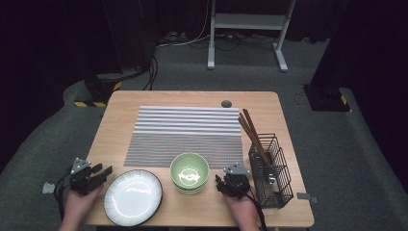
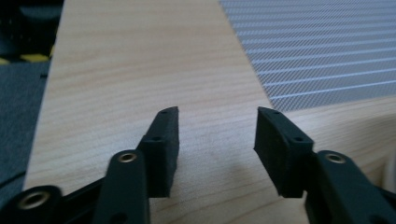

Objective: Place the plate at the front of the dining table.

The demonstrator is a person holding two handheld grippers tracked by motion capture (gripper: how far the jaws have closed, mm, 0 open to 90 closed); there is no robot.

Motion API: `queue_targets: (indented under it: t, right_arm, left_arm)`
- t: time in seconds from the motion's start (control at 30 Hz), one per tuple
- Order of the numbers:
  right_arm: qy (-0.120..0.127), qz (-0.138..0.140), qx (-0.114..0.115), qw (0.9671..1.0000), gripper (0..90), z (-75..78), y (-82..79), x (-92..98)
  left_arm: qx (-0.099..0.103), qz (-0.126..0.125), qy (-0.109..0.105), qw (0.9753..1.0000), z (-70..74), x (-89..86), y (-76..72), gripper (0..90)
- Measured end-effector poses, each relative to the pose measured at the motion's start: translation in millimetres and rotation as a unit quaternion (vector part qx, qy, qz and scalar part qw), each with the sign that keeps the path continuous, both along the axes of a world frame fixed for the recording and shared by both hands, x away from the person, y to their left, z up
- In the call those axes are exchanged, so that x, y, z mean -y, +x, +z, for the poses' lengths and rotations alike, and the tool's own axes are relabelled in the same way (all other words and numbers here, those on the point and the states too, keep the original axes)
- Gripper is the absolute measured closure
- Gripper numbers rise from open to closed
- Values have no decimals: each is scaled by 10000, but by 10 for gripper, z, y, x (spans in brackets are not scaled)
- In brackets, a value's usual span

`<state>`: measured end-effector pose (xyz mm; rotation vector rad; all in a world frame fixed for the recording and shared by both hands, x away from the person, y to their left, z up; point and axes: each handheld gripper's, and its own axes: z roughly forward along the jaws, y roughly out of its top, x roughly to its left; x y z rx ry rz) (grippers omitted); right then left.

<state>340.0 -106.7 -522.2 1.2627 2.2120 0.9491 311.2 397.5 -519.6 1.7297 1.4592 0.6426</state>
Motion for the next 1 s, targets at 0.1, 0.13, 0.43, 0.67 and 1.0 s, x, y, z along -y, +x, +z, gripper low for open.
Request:
queue_targets:
  t: [0.1,0.13,0.43,0.67,1.0]
  right_arm:
    - [46,-5,34,10000,443,25,-32,11]
    - [99,10,28,9999,448,38,-53,12]
    - [233,129,148,9995,481,140,-166,-34]
    - [208,236,324,9990,508,201,-260,-78]
    - [362,138,471,9981,554,317,-361,-107]
  left_arm:
    - [-53,-10,40,10000,11,-31,-60,539]
    - [-47,-23,37,10000,25,-38,-94,546]
    - [-54,-113,-150,9998,128,-53,-190,571]
    - [71,-164,-282,9994,185,-32,-259,547]
    - [146,-162,-361,9991,275,34,-480,444]
